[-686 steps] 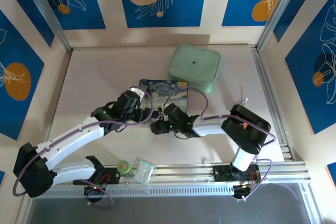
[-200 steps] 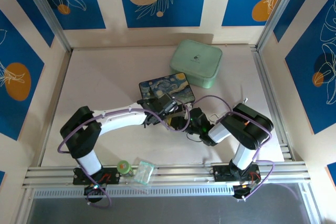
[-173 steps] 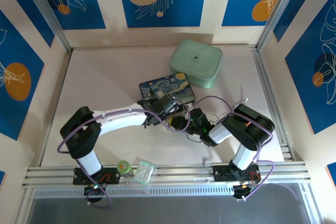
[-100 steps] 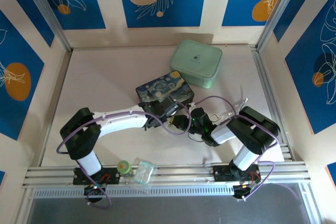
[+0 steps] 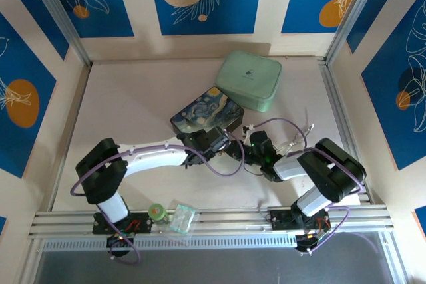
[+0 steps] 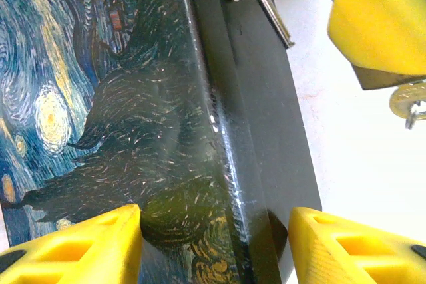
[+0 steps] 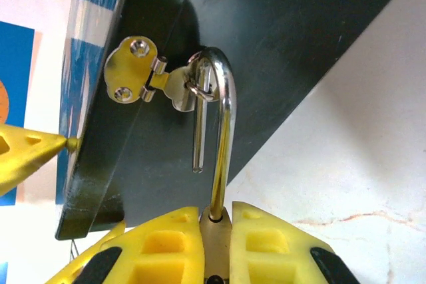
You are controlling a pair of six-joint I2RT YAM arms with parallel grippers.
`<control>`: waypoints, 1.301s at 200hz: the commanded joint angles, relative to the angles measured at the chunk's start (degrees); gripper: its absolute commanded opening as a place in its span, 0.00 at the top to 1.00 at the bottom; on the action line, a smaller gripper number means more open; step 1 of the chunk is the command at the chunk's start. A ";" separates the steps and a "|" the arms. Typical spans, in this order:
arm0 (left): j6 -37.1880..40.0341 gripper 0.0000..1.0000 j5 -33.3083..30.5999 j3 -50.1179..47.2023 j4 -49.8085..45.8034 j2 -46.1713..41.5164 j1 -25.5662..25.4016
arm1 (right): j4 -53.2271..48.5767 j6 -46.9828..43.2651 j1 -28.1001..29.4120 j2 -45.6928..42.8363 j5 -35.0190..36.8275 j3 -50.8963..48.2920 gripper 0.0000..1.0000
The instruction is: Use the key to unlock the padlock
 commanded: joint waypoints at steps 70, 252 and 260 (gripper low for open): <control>-4.29 0.48 5.03 -4.64 -9.31 1.81 0.13 | 20.57 4.87 -7.14 8.35 -2.76 -1.77 0.98; -9.99 0.37 -3.96 -5.46 -7.68 -1.68 3.80 | -15.96 -5.29 -9.44 3.31 -27.16 2.52 0.98; -10.33 0.31 -3.91 -5.66 -7.68 -2.58 3.92 | -16.30 -5.16 -10.15 2.77 -27.48 1.94 0.98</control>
